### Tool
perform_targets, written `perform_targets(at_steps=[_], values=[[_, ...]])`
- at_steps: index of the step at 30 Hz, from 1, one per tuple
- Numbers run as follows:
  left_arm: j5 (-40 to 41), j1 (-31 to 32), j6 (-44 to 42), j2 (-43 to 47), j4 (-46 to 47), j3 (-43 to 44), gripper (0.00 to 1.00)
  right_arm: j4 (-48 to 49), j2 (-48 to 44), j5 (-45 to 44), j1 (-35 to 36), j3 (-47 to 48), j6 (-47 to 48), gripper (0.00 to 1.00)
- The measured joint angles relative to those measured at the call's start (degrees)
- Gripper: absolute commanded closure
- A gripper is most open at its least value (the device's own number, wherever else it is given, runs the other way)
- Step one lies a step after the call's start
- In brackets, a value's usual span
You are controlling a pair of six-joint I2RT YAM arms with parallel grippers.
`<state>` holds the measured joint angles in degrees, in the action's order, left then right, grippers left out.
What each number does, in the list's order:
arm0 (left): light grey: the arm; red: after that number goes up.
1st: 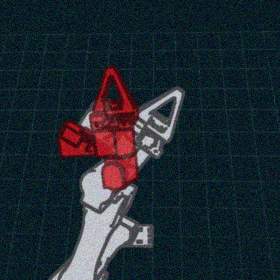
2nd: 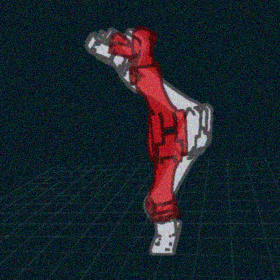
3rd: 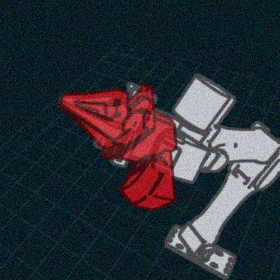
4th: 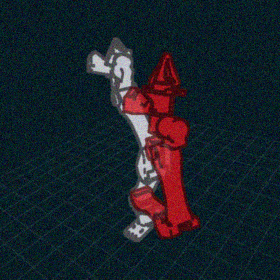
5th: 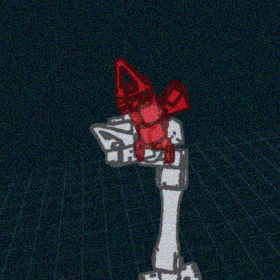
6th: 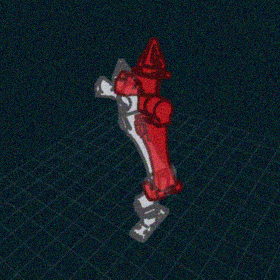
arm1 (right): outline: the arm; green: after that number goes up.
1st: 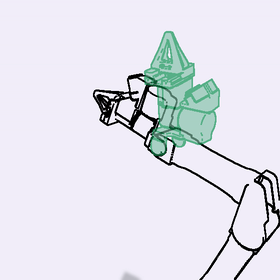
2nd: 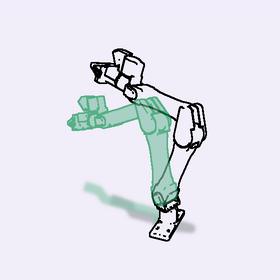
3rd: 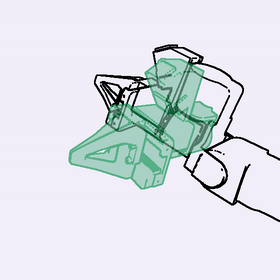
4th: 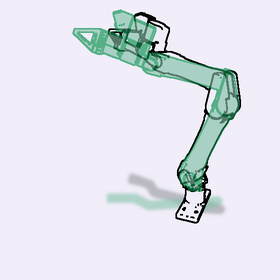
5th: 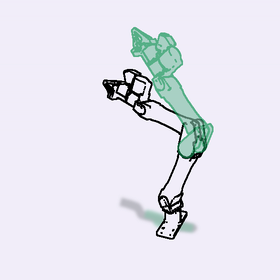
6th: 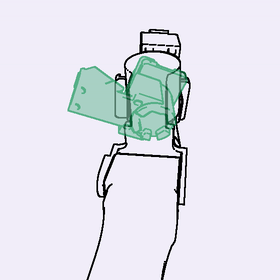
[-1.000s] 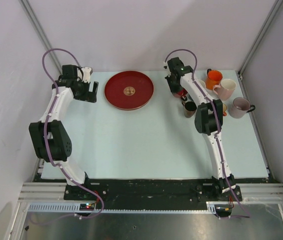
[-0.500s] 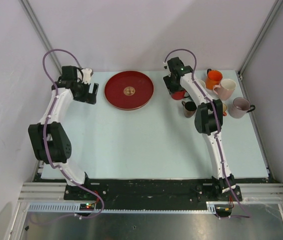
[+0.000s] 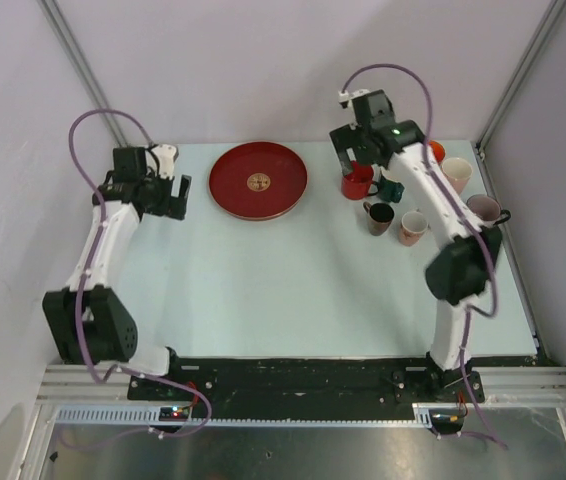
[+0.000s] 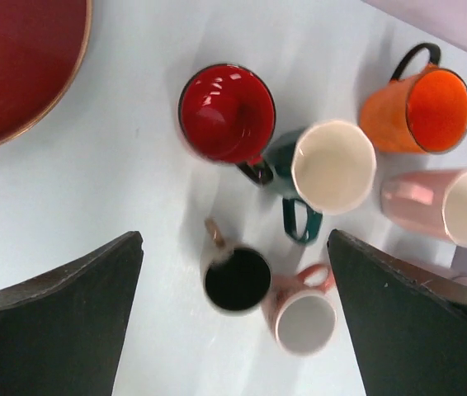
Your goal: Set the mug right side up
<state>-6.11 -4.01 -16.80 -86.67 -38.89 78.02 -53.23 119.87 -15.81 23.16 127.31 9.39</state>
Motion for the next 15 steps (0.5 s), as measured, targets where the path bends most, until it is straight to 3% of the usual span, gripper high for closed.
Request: perform_targets(at_steps=[9,15], values=[[8.07,0.00,5.40,25.05,9.35,-21.35,0.00,20.24,-50.27,5.66,-5.84,-52.39,-6.10,0.01],[10.49,0.00,7.45,42.21,12.41,-35.43,0.00,27.63,-69.99,4.42,-6.49,-79.58,-15.67,0.01]])
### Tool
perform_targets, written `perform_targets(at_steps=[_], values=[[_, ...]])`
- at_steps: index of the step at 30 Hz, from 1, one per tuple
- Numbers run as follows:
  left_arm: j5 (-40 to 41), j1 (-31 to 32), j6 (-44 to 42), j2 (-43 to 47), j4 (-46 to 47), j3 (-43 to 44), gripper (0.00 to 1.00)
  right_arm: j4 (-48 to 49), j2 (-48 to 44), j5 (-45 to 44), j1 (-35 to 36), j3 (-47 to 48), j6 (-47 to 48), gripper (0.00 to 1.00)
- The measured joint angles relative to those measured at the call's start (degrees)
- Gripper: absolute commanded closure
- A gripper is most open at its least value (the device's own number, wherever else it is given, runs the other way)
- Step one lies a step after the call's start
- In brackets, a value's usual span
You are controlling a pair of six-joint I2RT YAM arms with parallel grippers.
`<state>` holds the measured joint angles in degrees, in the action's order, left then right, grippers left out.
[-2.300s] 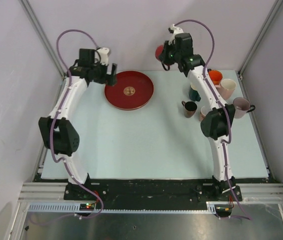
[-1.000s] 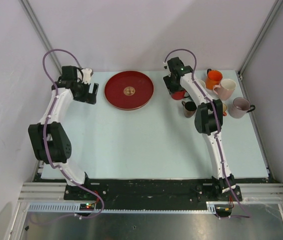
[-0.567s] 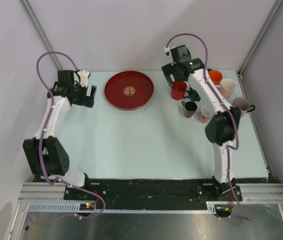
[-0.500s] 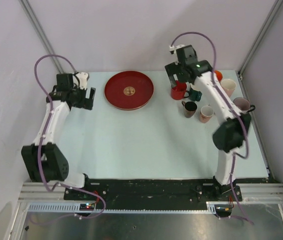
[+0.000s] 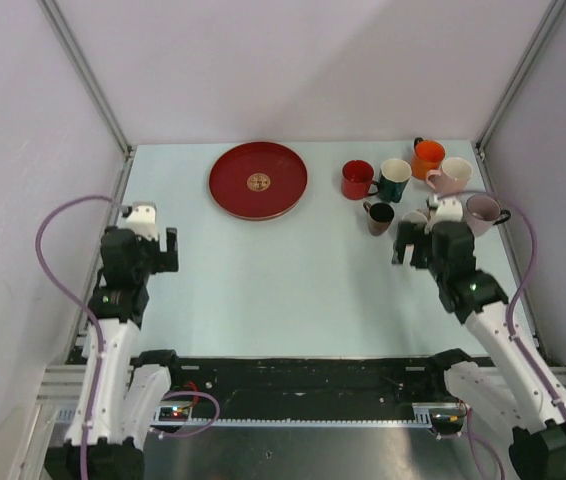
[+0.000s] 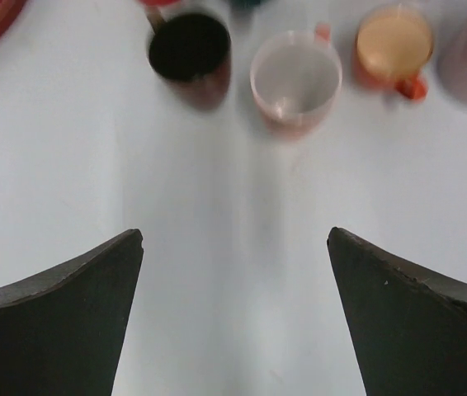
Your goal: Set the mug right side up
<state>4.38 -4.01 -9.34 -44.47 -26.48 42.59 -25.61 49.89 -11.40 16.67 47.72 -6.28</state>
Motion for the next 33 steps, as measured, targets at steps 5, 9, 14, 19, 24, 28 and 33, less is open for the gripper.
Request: perform_targets(at_steps=[5,9,14,19,24,28,33], values=[[0.02,0.00,2.27,13.07,1.90,-11.91,0.00,5.05,-14.14,-1.25,0.04,-19.87,-6.54,0.01],[0.13,-0.11,4.52,19.10,3.72,-17.79,0.00,11.50,-26.14,-3.96,0.02,-29.55,-7.04,0.01],[0.42,-1.25,8.57,16.09,8.35,-18.84,0.00,16.26,-33.51,-7.06,0.02,-34.77,-6.67,0.01],[-0.17,-2.34,9.60,15.87,9.73,-20.33,0.00,17.27,-34.91,-10.12,0.02,-36.48,-6.56,0.01],[-0.66,-2.75,10.43,15.37,10.91,-20.33,0.00,17.29,-34.73,-12.02,0.02,-36.46,-6.67,0.01],[-0.68,-2.82,10.95,15.21,11.34,-20.33,0.00,17.16,-34.21,-12.22,0.02,-36.46,-6.80,0.00],[-0.70,-2.82,10.99,15.26,11.43,-20.33,0.00,17.14,-34.07,-12.37,0.02,-36.46,-6.80,0.01]])
